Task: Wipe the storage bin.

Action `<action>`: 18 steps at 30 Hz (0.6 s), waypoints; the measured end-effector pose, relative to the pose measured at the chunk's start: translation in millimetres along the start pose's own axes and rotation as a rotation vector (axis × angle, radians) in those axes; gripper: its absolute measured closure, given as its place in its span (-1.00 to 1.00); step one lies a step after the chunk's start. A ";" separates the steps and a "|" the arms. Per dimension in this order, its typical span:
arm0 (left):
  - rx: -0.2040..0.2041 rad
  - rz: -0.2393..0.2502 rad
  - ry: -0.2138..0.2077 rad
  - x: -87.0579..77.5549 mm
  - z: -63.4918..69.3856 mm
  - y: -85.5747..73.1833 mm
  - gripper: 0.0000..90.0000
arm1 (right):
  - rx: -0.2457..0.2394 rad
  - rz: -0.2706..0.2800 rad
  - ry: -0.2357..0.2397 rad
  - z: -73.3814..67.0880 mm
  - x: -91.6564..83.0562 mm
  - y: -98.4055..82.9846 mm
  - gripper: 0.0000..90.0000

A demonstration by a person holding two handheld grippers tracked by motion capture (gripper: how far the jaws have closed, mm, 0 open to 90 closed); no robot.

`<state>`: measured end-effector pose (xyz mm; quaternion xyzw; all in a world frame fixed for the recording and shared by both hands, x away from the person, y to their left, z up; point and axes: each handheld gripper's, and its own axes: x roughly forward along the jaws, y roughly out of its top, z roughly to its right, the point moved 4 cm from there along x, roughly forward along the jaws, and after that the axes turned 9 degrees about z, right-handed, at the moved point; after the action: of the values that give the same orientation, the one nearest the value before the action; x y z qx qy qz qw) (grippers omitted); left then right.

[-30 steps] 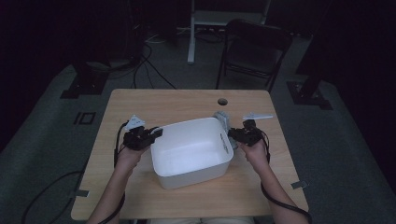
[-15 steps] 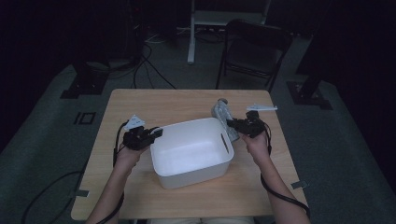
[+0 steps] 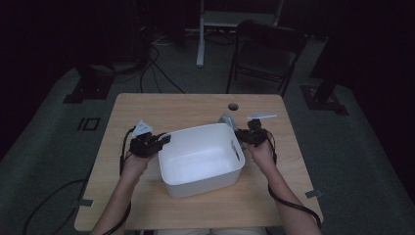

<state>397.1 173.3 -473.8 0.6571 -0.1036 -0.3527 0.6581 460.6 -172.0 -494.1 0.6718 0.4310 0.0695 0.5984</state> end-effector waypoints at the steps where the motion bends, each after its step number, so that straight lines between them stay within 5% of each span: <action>1: 0.000 0.000 0.000 0.0 0.0 0.0 0.68 | 0.000 0.000 0.000 0.0 0.0 0.0 0.74; 2: -0.003 0.002 -0.002 -0.1 -0.2 -0.2 0.68 | 0.041 0.001 0.024 4.6 2.4 -4.5 0.73; 9: -0.011 0.008 -0.015 -0.5 -1.1 -0.6 0.67 | 0.020 0.000 0.010 4.9 -0.5 -2.0 0.73; 18: -0.008 0.008 -0.019 -0.7 -1.3 -0.7 0.67 | 0.063 0.066 -0.007 14.3 -25.4 -5.0 0.72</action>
<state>397.1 174.9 -474.3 0.6505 -0.1109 -0.3568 0.6613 451.2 -199.9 -491.6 0.7043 0.4084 0.0731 0.5760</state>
